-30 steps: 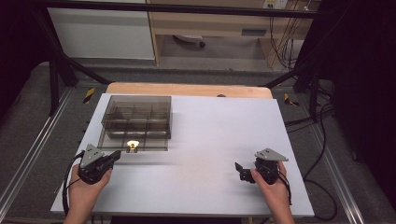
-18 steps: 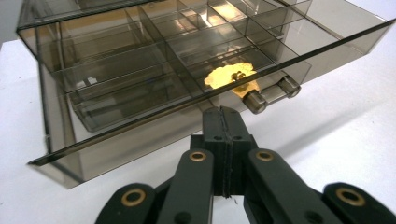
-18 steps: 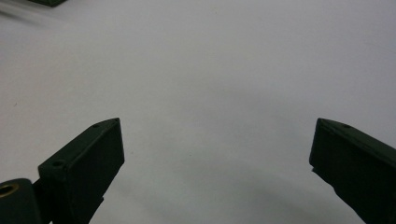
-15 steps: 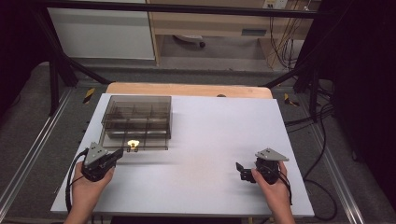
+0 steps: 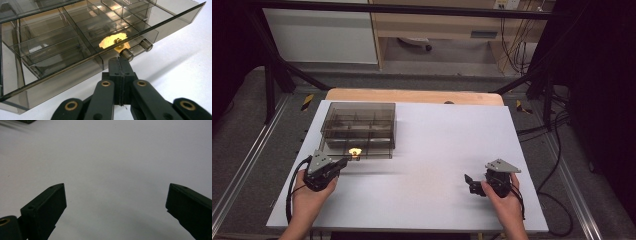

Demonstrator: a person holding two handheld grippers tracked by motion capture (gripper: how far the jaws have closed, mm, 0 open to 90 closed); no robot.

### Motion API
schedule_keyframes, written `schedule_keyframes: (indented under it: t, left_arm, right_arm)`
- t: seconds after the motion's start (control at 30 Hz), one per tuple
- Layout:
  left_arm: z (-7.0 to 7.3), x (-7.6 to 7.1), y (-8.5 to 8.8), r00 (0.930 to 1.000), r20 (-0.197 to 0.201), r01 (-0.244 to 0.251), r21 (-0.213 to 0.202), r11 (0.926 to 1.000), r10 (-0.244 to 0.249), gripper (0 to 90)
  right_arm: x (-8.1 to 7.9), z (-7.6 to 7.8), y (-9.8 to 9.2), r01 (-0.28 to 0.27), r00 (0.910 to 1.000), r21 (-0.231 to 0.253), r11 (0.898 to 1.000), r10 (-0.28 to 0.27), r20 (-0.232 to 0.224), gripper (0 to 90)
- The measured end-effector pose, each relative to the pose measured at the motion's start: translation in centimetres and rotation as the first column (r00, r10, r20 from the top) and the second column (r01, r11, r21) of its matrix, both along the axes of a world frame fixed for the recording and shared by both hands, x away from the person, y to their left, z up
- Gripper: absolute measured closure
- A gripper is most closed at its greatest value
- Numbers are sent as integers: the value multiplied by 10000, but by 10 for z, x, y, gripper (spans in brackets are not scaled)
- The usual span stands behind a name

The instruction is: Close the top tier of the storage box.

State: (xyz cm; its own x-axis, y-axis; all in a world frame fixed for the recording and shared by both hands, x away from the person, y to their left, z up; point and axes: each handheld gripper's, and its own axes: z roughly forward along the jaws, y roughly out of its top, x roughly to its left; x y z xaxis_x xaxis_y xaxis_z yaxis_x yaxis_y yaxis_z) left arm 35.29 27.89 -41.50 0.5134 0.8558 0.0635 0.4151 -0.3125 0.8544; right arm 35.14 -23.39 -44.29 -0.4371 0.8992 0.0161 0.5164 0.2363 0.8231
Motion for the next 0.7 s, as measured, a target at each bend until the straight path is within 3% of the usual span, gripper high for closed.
schedule_keyframes:
  t: [0.7]
  left_arm:
    - [4,16,-2,9998,-165,100,183,9998,-97,900]
  right_arm:
    - [1,0,1,-36,10000,76,10000,36,36,24]
